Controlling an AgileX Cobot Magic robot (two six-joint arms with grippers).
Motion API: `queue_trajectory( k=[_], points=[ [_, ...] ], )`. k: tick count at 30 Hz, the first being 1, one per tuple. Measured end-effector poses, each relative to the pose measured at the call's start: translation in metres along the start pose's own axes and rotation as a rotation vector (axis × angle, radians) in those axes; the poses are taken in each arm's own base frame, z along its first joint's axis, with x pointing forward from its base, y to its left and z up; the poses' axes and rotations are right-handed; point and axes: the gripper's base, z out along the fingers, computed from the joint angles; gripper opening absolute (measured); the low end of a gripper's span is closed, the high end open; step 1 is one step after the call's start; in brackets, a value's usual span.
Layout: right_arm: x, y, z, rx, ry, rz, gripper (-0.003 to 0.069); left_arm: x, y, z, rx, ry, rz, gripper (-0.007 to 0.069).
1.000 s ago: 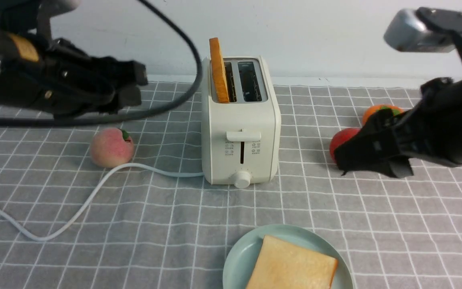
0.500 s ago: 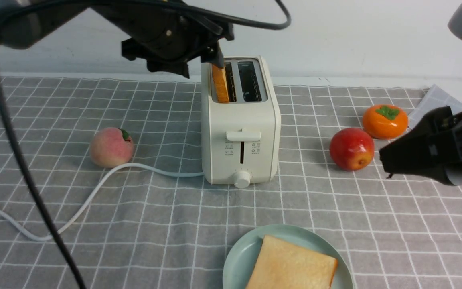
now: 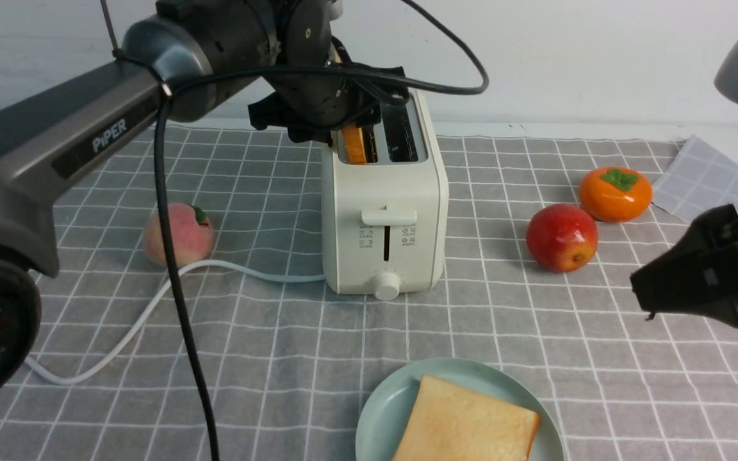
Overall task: Take toasted bread from bread machine on grey coffee table place on plate.
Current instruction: 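Reach for a toast slice standing in the toaster with the left gripper, then place the slice of bread on the plate with the left gripper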
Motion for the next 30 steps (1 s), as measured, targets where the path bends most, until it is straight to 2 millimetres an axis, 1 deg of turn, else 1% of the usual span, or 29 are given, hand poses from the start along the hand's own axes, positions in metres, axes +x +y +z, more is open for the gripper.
queue_trajectory(
  k=[3,5,6,9,13,14,15,16,17,18,19,21,22,23,24,25,27,29,30],
  points=[
    [0.0,0.0,0.0,0.002,0.001,-0.001,0.0572,-0.004,-0.002,-0.01,0.01,-0.017,0.002,0.0156],
    [0.0,0.0,0.0,0.002,0.001,-0.001,0.0572,-0.009,-0.003,-0.022,0.009,-0.028,0.005,0.0078],
    [0.0,0.0,0.0,0.003,0.002,-0.001,0.0572,-0.012,-0.003,-0.03,0.005,-0.038,0.011,0.0065],
    [0.0,-0.001,0.0,0.015,0.002,-0.007,0.0572,-0.023,-0.001,-0.067,-0.028,-0.074,0.052,0.0067],
    [0.0,-0.005,0.0,0.051,0.005,-0.026,0.0572,-0.029,0.006,-0.134,-0.089,-0.065,0.129,0.0067],
    [0.0,-0.005,0.0,0.053,0.005,-0.027,0.0572,-0.028,0.007,-0.137,-0.097,-0.055,0.134,0.0067],
    [0.0,-0.006,0.0,0.065,0.005,-0.033,0.0572,-0.025,0.011,-0.163,-0.092,-0.03,0.177,0.0067],
    [0.0,-0.006,0.0,0.068,0.004,-0.034,0.0572,-0.02,0.012,-0.173,-0.075,-0.005,0.198,0.0067],
    [0.0,-0.007,0.0,0.073,0.003,-0.037,0.0572,-0.013,0.014,-0.192,-0.034,0.022,0.24,0.0067],
    [0.0,-0.007,0.0,0.073,0.002,-0.037,0.0572,-0.011,0.014,-0.19,-0.03,0.035,0.236,0.0067],
    [0.0,-0.007,0.0,0.076,-0.002,-0.039,0.0572,-0.002,0.015,-0.206,0.029,0.06,0.279,0.0067],
    [-0.001,-0.007,0.0,0.079,-0.015,-0.041,0.0572,0.021,0.015,-0.218,0.166,0.139,0.332,0.0067],
    [-0.002,-0.007,0.0,0.079,-0.018,-0.041,0.057,0.03,0.015,-0.222,0.22,0.162,0.349,0.0067],
    [-0.002,-0.007,0.0,0.079,-0.021,-0.041,0.057,0.034,0.016,-0.22,0.23,0.176,0.364,0.0067],
    [-0.003,-0.007,0.0,0.081,-0.035,-0.043,0.0571,0.051,0.015,-0.218,0.329,0.234,0.37,0.0067],
    [-0.004,-0.007,0.0,0.081,-0.044,-0.043,0.0571,0.063,0.016,-0.213,0.388,0.272,0.374,0.0067],
    [-0.006,-0.007,0.0,0.081,-0.061,-0.044,0.0571,0.085,0.017,-0.195,0.476,0.351,0.318,0.0067],
    [-0.006,-0.007,-0.001,0.081,-0.069,-0.044,0.0571,0.101,0.02,-0.177,0.531,0.399,0.261,0.0067],
    [-0.007,-0.007,-0.001,0.081,-0.078,-0.045,0.0571,0.119,0.023,-0.157,0.579,0.447,0.155,0.0067]
  ],
)
